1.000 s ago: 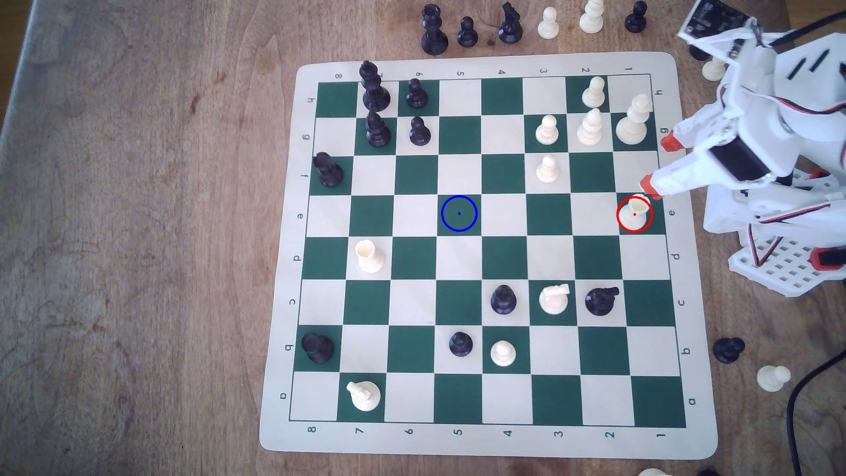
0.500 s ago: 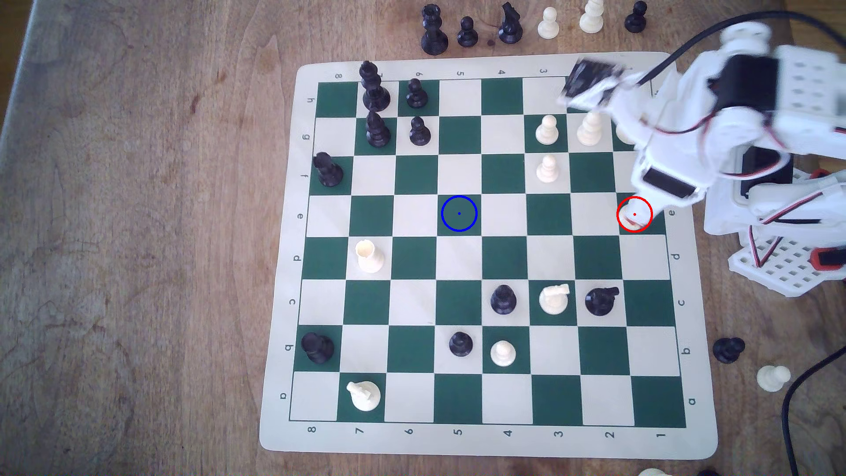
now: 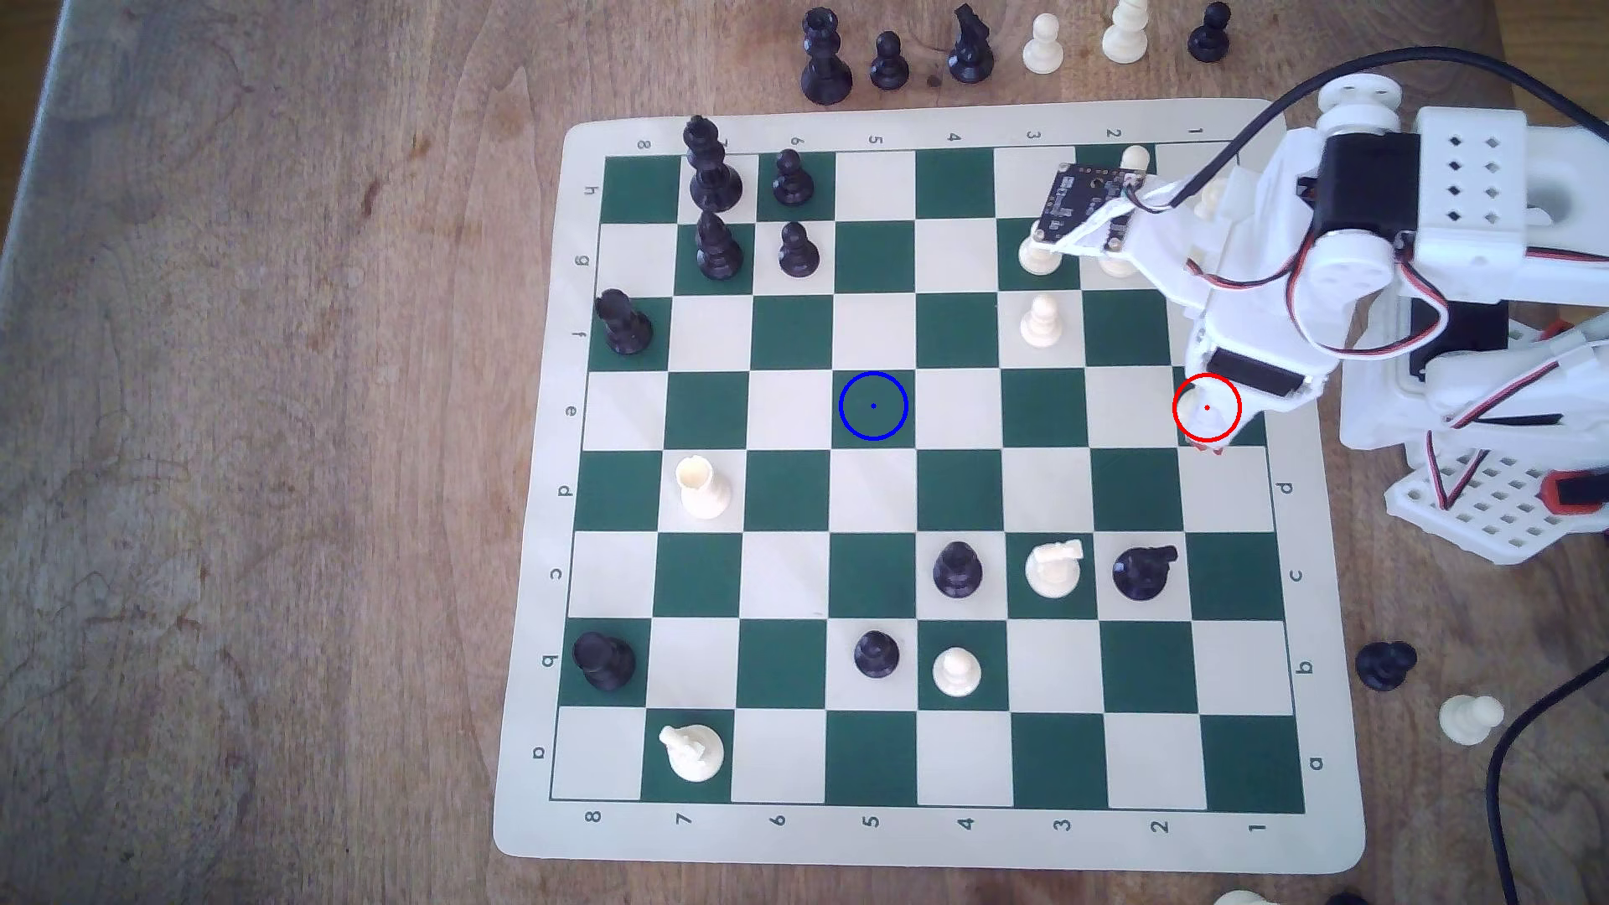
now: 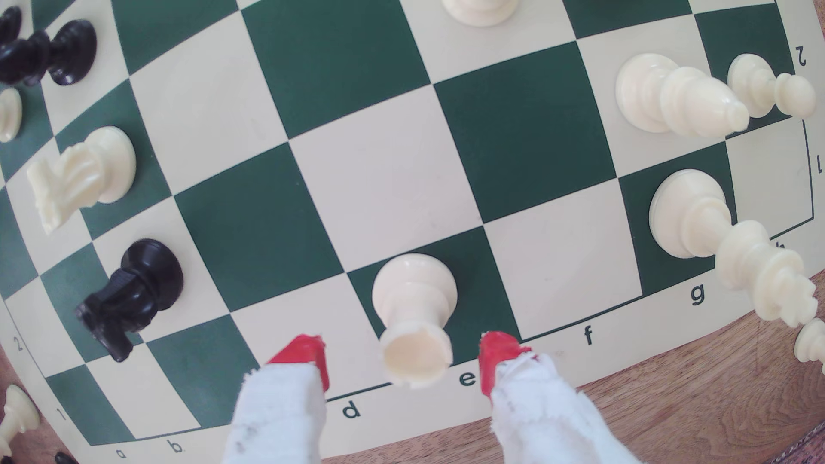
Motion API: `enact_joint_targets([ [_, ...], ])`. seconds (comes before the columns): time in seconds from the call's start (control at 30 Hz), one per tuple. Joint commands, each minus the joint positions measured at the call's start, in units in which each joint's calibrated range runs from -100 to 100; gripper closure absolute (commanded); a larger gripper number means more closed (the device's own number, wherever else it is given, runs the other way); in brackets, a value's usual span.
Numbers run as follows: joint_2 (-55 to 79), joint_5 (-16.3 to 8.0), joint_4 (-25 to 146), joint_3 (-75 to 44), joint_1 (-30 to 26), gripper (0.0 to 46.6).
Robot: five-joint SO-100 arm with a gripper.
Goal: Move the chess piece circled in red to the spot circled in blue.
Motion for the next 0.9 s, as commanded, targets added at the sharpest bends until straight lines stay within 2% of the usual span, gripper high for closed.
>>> enact_joint_targets([
  [0.0,1.2,-0.4,-0.8,-1.0,-1.5,29.1],
  [0.1,1.5,-0.4,-1.2,-1.0,-1.9,29.3],
  [0.37,3.3,-1.0,-2.1,-1.0,-3.5,36.3],
  [0.4,3.3,-1.0,-2.2,-1.0,-3.5,37.8],
  [0.43,3.3,-1.0,-2.2,-1.0,-3.5,41.6],
  [0.53,3.3,-1.0,-2.3,-1.0,-3.6,46.4],
  [0.77,3.2,-0.3,-0.9,-2.4,-3.3,46.4],
  [0.87,4.3,0.5,3.6,-8.4,-2.2,46.4],
])
